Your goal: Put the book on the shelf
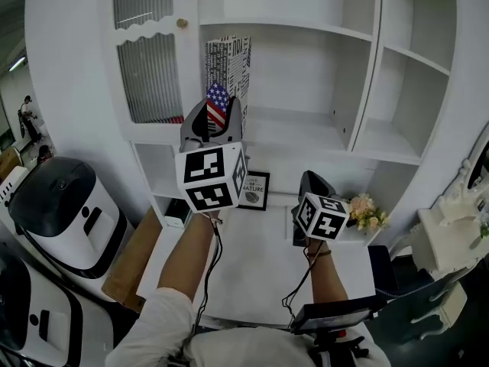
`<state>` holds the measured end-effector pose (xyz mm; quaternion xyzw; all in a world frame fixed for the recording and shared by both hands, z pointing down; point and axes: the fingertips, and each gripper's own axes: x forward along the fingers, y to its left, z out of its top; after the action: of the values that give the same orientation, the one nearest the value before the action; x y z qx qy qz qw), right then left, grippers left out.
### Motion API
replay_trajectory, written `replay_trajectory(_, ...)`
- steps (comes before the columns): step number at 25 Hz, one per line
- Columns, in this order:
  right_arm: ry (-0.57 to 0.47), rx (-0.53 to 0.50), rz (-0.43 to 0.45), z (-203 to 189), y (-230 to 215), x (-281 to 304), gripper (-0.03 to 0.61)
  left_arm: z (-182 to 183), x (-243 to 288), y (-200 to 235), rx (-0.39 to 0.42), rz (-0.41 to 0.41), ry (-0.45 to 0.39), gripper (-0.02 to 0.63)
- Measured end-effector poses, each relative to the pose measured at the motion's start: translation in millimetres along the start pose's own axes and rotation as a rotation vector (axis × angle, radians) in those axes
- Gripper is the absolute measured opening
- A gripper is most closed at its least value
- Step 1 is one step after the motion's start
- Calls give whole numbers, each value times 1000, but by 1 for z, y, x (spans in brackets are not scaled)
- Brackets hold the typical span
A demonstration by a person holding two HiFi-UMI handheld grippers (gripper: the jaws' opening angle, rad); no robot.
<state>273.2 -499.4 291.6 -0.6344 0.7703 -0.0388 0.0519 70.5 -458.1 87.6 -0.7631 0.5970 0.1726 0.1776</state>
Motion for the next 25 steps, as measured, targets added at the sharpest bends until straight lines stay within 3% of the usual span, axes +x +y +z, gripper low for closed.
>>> replay_trajectory(8,13,-77,4,-7,10,25,21,-17,26,13,-11,13,14,161)
replay_trajectory(25,63,-75,-12,-33,3,53,21,-48,80,24,-29,40,34,161)
